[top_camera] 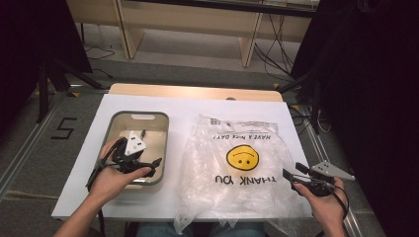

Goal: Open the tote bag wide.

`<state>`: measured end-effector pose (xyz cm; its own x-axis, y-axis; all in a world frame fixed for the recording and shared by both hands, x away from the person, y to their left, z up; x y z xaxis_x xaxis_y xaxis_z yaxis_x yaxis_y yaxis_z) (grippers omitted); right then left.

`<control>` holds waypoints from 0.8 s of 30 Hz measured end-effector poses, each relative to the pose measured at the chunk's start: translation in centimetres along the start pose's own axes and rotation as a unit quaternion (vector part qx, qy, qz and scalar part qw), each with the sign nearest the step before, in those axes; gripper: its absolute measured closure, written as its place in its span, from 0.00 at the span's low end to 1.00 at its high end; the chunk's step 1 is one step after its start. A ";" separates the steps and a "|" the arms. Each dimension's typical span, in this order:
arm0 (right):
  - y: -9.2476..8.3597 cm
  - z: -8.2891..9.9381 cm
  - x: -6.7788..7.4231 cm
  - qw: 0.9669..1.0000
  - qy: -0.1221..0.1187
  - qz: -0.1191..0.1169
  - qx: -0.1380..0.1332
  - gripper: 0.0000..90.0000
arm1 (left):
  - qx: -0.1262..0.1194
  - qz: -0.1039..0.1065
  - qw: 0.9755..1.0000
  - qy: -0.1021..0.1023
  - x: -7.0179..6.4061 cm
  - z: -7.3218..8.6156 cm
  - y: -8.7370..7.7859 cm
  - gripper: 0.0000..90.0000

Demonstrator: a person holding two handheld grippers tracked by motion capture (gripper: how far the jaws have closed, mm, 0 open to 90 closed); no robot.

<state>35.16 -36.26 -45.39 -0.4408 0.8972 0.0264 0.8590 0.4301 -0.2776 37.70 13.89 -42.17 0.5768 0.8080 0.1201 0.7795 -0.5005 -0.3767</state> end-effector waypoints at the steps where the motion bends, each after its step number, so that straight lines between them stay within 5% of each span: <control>1: 0.0 0.0 0.0 1.000 0.000 0.001 0.000 0.44 | 0.000 0.000 1.000 0.000 0.0 0.0 0.0 0.21; 11: 0.1 -0.2 0.0 1.000 0.006 0.000 -0.003 0.44 | -0.002 0.023 1.000 0.010 -2.5 -1.1 0.2 0.22; 14: 0.0 -0.2 -0.1 1.000 0.012 0.004 -0.003 0.43 | -0.005 0.051 0.999 0.011 -3.8 -1.8 0.6 0.22; 19: 0.0 -0.3 -0.1 1.000 0.010 0.006 -0.001 0.43 | -0.009 0.060 0.998 0.023 -4.9 -2.4 0.9 0.24; 24: 0.1 -0.3 -0.3 1.000 0.013 0.014 0.006 0.42 | 0.009 0.089 0.995 0.033 -7.7 -3.1 1.1 0.27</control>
<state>35.45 -36.51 -45.08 -0.4098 0.9111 0.0440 0.8673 0.4041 -0.2907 34.91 6.18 -40.69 0.7210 0.6843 0.1095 0.6588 -0.6279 -0.4144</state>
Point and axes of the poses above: each handheld gripper's, and its own axes: y roughly forward along the jaws, z roughly out of its underside, x roughly to its left, the point moved 3 cm from there along y, roughly forward along the jaws, and after that the axes turned 14 degrees about -x, right-handed, at the moved point
